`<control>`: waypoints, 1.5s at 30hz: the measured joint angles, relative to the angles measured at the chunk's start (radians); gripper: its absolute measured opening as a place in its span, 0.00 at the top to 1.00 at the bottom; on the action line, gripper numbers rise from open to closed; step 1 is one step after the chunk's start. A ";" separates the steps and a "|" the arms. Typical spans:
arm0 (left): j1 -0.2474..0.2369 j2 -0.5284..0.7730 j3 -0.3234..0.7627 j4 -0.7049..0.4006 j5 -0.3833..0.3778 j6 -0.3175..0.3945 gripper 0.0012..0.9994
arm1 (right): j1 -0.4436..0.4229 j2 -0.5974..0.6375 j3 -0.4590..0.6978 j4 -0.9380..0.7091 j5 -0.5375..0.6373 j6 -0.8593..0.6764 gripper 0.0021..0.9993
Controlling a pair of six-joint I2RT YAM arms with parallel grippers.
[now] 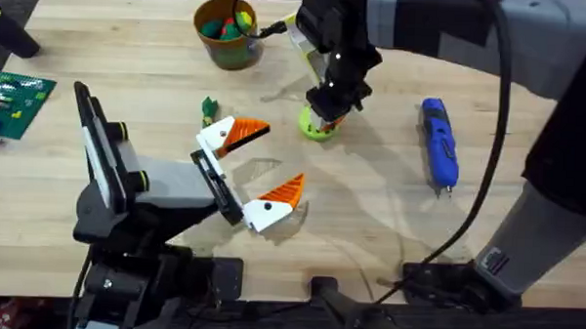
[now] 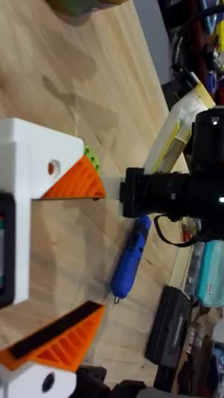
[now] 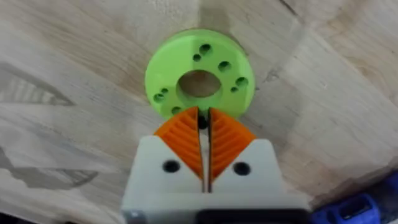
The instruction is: Pick up the gripper from the table and insert it into the empty holder that is missing its gripper. Then pick up a screw, insert it into the mounting hole, and use the screwdriver to tighten it. Finally, clean up the table by picking up the vegetable and placing it into the bucket.
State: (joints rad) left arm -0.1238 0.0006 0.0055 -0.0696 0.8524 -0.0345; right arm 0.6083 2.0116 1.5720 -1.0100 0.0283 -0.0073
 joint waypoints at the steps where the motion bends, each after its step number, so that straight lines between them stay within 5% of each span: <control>1: 0.000 0.000 0.000 0.000 0.000 0.000 0.02 | 0.000 0.000 0.000 0.000 -0.003 0.000 0.94; 18: 0.000 0.000 0.000 0.000 0.000 0.000 0.02 | 0.000 0.000 0.006 -0.007 -0.007 0.000 0.99; 38: 0.000 0.000 0.000 0.000 0.000 0.000 0.02 | 0.000 -0.073 0.692 -0.517 -0.007 -0.041 1.00; 45: 0.000 0.000 0.000 0.000 0.000 0.000 0.02 | 0.000 -0.075 0.835 -0.583 -0.007 -0.057 1.00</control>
State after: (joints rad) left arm -0.1238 0.0006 0.0055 -0.0696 0.8524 -0.0345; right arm 0.6086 1.9366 2.4070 -1.5928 0.0216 -0.0647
